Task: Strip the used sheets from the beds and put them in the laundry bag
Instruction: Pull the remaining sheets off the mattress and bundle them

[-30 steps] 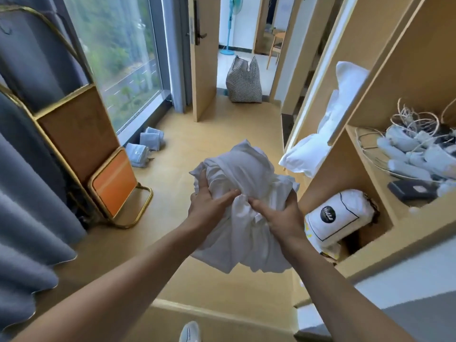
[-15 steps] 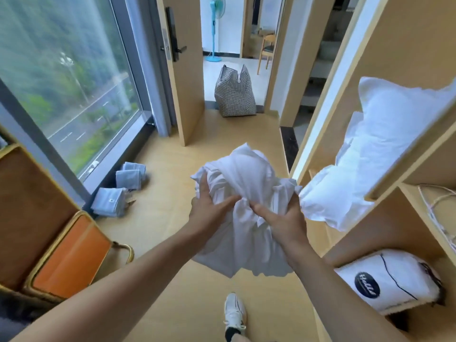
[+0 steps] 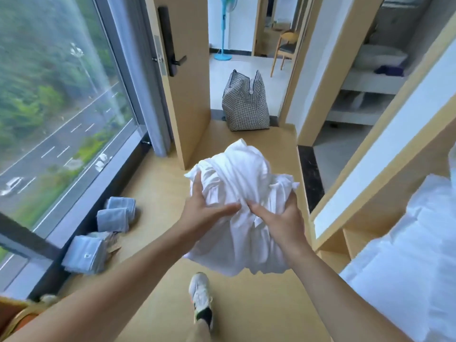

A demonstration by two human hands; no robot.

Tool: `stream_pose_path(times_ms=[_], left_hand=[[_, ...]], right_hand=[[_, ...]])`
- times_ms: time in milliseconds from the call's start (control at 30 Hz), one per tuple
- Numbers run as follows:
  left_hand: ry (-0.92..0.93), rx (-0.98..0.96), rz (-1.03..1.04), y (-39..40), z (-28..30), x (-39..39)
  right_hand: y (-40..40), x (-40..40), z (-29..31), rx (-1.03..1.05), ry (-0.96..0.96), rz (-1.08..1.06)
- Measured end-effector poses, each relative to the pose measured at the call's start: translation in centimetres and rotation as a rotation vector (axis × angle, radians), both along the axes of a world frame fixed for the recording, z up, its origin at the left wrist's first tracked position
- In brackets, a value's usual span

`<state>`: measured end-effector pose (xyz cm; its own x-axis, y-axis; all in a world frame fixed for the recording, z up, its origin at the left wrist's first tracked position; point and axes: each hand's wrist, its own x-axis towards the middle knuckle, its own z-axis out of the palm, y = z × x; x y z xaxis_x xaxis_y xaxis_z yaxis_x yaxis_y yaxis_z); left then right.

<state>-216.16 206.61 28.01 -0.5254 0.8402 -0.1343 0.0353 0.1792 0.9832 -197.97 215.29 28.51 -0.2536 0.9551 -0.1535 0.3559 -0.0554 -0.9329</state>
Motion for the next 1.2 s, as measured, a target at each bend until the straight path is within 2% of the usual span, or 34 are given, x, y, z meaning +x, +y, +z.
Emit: stream_pose_path(times_ms=[233, 467, 700, 967, 1200], left_hand=[[-0.044, 0.02, -0.126, 19.6, -1.5, -12.9], [0.037, -0.017, -0.232, 38.1, -1.3, -22.4], [0.072, -0.097, -0.173, 57.5, -3.2, -31.7], [0.059, -0.164, -0.053, 75.6, 0.1, -42.6], [0.116, -0.24, -0.092, 93.1, -0.2, -52.3]], right_hand=[[16.6, -11.3, 1.3, -0.053, -0.009, -0.094], [32.7, -19.6, 1.5, -0.071, 0.057, -0.182], [53.6, -29.4, -2.8, -0.121, 0.087, -0.161], [74.1, -41.2, -0.4, -0.129, 0.068, -0.034], [90.7, -51.2, -2.2, -0.129, 0.092, -0.108]])
